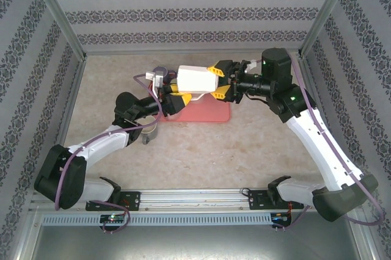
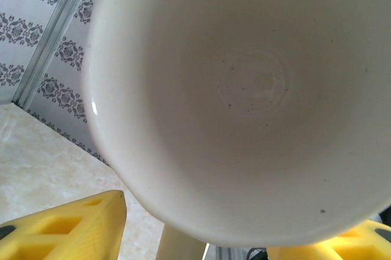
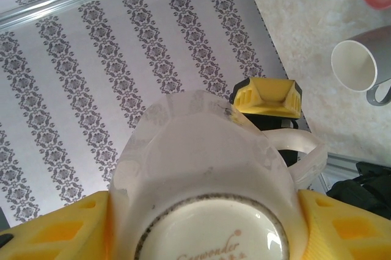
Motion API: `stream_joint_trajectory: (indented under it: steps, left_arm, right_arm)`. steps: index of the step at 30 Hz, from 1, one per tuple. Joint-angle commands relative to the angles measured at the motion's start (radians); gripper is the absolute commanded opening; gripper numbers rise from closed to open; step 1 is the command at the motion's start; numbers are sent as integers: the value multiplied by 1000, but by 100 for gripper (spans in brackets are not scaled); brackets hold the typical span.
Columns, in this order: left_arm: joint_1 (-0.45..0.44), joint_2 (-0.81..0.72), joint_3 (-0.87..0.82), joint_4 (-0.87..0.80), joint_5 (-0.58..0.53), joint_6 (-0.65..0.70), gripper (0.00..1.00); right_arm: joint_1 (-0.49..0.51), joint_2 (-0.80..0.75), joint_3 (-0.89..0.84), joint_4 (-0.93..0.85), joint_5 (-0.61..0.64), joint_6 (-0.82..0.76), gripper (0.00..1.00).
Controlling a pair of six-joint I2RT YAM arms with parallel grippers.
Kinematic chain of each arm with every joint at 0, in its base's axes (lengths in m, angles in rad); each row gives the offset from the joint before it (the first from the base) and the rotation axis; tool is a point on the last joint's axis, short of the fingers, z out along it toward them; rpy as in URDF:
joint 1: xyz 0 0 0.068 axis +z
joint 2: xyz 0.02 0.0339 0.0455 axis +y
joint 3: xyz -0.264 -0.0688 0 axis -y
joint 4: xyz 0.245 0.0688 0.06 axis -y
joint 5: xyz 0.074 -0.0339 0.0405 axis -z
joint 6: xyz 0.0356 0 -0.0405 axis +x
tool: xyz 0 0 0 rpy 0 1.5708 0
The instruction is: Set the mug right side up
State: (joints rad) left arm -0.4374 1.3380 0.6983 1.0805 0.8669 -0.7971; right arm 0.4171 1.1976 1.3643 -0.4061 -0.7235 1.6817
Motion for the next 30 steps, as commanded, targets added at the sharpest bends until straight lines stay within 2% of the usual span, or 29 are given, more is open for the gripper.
stream_joint_trajectory:
  steps: [1, 5, 10, 16, 17, 26, 30]
  left_arm:
    - [-1, 20, 46, 71, 25, 19, 59]
    - [-15, 41, 64, 76, 31, 22, 53]
    - [-36, 70, 88, 96, 58, 15, 37]
    - [-37, 62, 85, 87, 58, 44, 5]
    - [-37, 57, 89, 82, 59, 49, 0]
    - [-37, -48, 79, -27, 22, 71, 0]
    - [-37, -129, 68, -198, -39, 103, 0]
  right_arm:
    - [17, -35, -12, 99, -14, 29, 35]
    - [24, -35, -26, 121, -14, 38, 34]
    - [24, -38, -49, 146, -14, 52, 34]
    - [16, -45, -75, 158, -22, 53, 35]
    - [13, -46, -77, 156, -22, 49, 40]
    - [-50, -66, -39, 42, 16, -90, 88]
    - [-117, -97, -35, -86, 52, -182, 90]
